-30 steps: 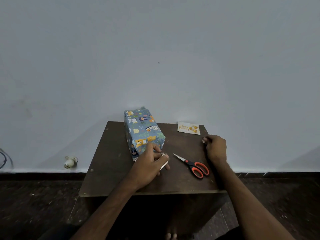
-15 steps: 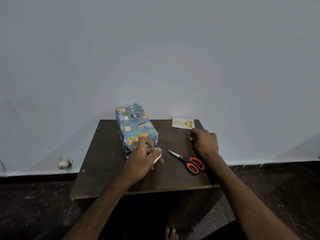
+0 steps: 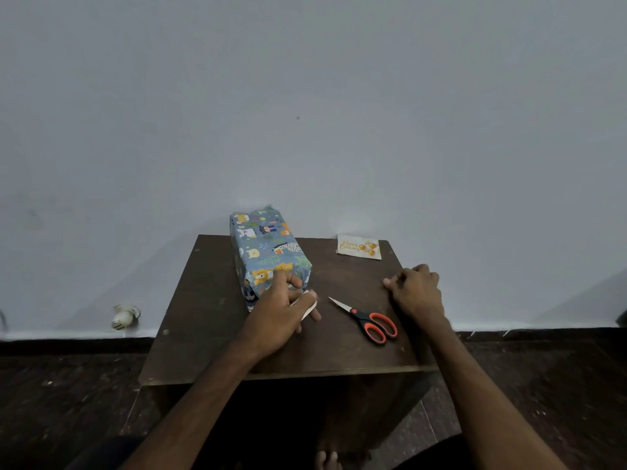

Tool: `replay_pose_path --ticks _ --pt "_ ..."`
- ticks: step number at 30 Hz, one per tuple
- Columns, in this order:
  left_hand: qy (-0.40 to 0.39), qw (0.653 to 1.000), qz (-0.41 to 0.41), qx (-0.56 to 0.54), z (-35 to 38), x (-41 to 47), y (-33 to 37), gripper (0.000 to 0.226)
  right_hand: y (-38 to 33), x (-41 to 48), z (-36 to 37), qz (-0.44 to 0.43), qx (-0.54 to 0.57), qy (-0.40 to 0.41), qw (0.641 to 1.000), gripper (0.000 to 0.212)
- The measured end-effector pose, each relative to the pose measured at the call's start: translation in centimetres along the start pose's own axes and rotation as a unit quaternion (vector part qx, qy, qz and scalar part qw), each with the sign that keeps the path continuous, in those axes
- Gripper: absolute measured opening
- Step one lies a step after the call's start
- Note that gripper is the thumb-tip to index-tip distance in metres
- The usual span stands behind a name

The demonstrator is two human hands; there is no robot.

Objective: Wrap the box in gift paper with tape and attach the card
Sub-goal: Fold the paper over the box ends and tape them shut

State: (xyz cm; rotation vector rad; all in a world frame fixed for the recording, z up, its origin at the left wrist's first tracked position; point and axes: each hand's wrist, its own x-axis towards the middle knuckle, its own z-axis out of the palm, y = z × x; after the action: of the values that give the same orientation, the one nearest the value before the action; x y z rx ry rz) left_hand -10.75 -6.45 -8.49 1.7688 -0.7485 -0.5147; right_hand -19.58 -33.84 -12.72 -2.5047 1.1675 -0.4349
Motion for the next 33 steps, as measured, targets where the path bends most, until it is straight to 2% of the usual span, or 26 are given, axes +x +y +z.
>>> replay_pose_path --ticks 3,5,8,12,14,17,18,22,27,33 --pt "0.001 1.000 0.002 -0.004 0.0 0.0 0.0 0.017 -1.1 0.3 -0.2 -0.047 -0.143 0.039 0.988 0.031" --pt "0.001 1.000 0.001 -0.006 0.0 0.0 0.1 0.016 -2.2 0.7 -0.1 -0.087 -0.188 0.050 0.977 0.026" --pt "-0.002 1.000 0.000 -0.009 0.1 0.0 0.0 0.018 -3.9 1.3 0.7 -0.162 -0.205 0.035 0.965 0.022" --pt "-0.006 1.000 -0.005 -0.002 0.3 0.1 0.0 0.019 -3.7 1.2 1.2 -0.237 -0.169 0.025 0.956 0.021" --pt "-0.007 1.000 -0.008 0.002 0.2 0.3 0.0 0.020 -2.8 1.3 1.2 -0.224 -0.094 0.038 0.969 0.017" --pt "-0.005 1.000 -0.009 0.009 0.3 0.4 0.0 0.020 -1.8 1.7 1.2 -0.135 0.087 0.064 0.985 0.008" --pt "-0.004 1.000 -0.009 0.013 0.4 0.4 0.0 0.020 -1.7 2.0 1.3 -0.123 0.107 0.056 0.985 0.006" --pt "-0.008 1.000 -0.007 0.014 0.7 0.3 -0.2 0.020 -2.0 2.7 1.8 -0.124 0.095 0.023 0.987 0.011" --pt "-0.010 1.000 -0.007 0.005 0.4 0.1 -0.1 0.019 -1.9 2.8 1.3 -0.070 0.221 0.004 0.973 0.021" --pt "-0.017 1.000 -0.003 0.003 0.3 0.1 -0.2 0.018 -1.5 2.4 1.3 -0.092 0.141 0.011 0.986 0.024"
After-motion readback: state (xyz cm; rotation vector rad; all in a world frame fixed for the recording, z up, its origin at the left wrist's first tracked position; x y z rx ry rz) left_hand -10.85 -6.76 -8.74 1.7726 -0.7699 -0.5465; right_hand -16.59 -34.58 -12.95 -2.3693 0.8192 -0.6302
